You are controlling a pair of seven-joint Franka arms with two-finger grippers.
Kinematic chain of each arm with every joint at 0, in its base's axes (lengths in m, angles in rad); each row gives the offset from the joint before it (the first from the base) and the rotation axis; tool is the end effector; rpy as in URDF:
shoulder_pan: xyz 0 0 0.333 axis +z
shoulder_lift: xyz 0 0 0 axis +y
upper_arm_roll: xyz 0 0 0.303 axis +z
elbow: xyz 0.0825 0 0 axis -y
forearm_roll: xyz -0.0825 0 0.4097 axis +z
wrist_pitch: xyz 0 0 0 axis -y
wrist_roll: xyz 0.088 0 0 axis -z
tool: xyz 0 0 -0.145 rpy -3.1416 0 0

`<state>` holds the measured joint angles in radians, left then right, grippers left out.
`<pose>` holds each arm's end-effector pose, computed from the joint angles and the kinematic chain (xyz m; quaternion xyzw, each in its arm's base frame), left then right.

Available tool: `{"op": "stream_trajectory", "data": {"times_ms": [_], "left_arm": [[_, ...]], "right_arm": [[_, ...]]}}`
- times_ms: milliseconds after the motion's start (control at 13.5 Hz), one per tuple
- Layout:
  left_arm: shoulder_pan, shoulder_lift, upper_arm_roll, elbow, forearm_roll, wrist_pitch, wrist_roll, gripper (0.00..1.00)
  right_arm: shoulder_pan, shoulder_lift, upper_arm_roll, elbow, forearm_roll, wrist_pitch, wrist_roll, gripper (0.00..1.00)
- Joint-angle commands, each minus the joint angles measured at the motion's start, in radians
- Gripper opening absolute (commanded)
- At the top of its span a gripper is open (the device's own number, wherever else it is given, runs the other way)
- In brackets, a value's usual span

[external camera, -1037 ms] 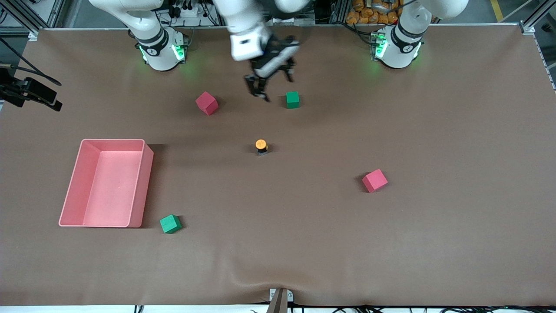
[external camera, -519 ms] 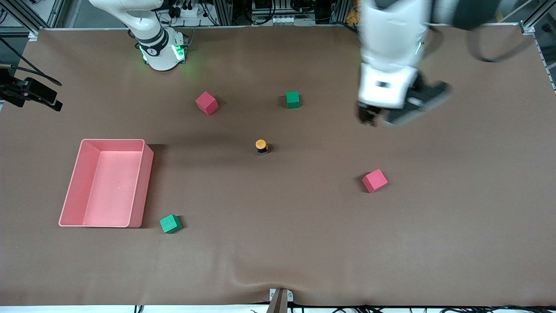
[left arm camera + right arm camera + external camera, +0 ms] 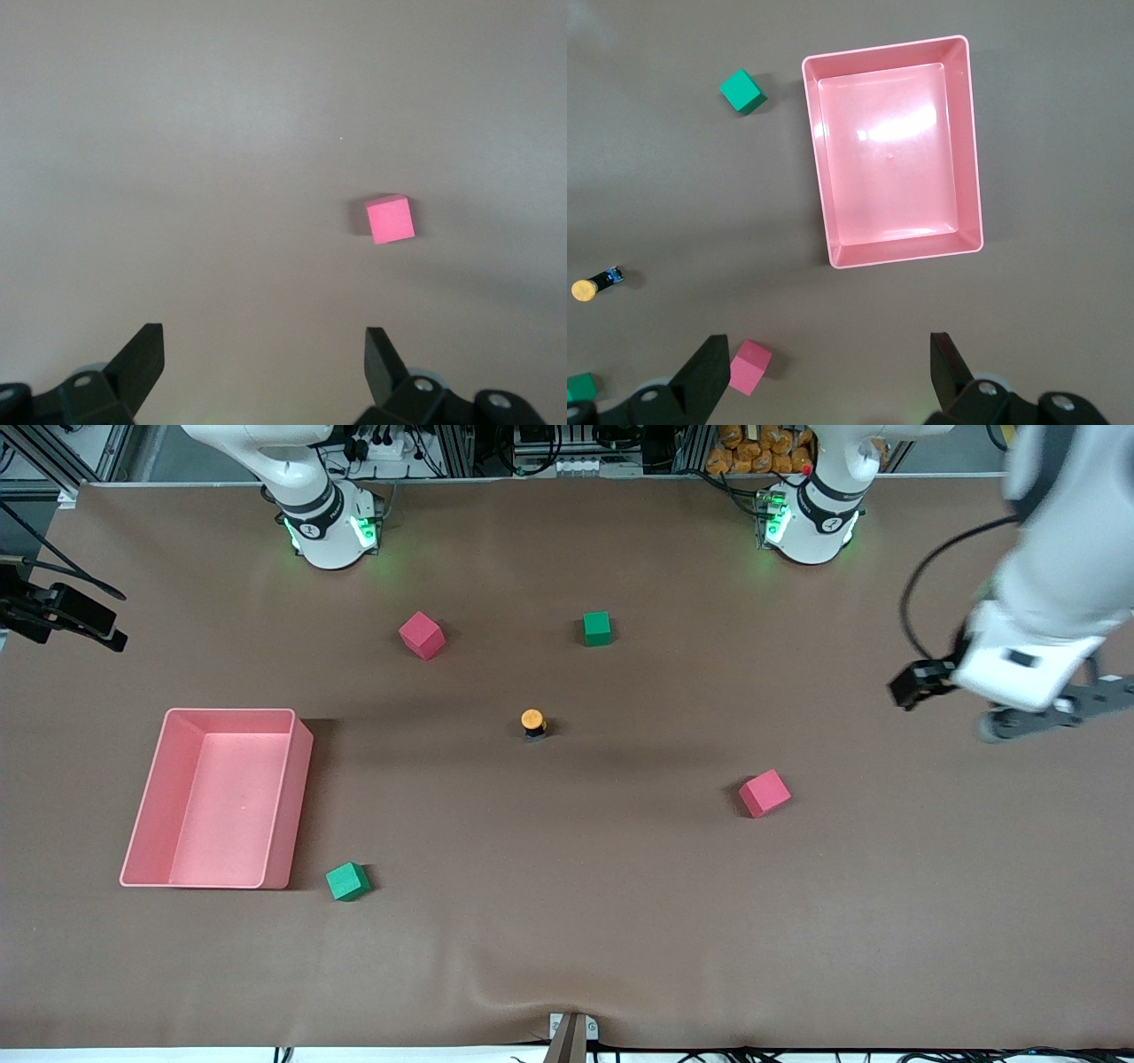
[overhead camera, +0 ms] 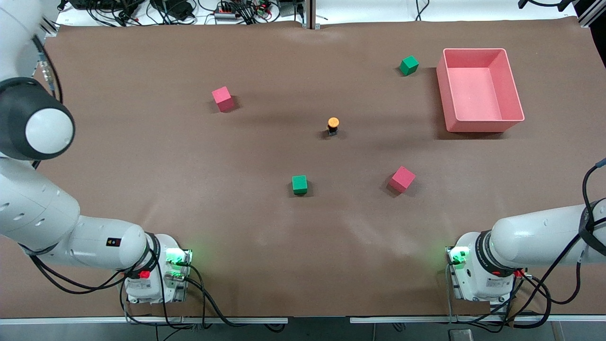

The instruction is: Place and upright button with both arms

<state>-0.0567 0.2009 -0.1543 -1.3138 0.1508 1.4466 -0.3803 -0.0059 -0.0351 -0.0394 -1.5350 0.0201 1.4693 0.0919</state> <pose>0.6159 -0.0987 0.5705 -0.9934 -0.0922 0.0142 0.0667 0.5577 -0.0226 0.6024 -0.9975 0.0676 0.0156 0.0103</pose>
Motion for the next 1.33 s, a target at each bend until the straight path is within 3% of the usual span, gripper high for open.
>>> {"op": "stream_trajectory", "data": {"times_ms": [0,222,519,1037,1259], "left_arm": [[0.075,-0.099,0.002,-0.088,-0.076,0.015,0.098,1.00],[0.086,-0.196,0.088,-0.211,-0.184,0.020,0.176,1.00],[0.086,-0.345,0.091,-0.379,-0.203,0.072,0.193,1.00],[0.069,-0.362,0.099,-0.369,-0.186,0.063,0.274,1.00],[0.014,-0.362,0.099,-0.364,-0.088,0.054,0.267,1.00]], "right_arm": [[-0.002,-0.008,0.000,-0.001,0.015,-0.004,-0.009,1.00],[0.001,-0.008,-0.004,-0.001,0.015,-0.004,-0.009,1.00],[0.014,-0.008,-0.031,-0.001,0.017,-0.006,-0.011,1.00],[0.014,-0.003,-0.039,0.001,0.038,0.009,-0.043,1.00],[0.015,0.006,-0.043,0.003,0.038,0.012,-0.044,1.00]]}}
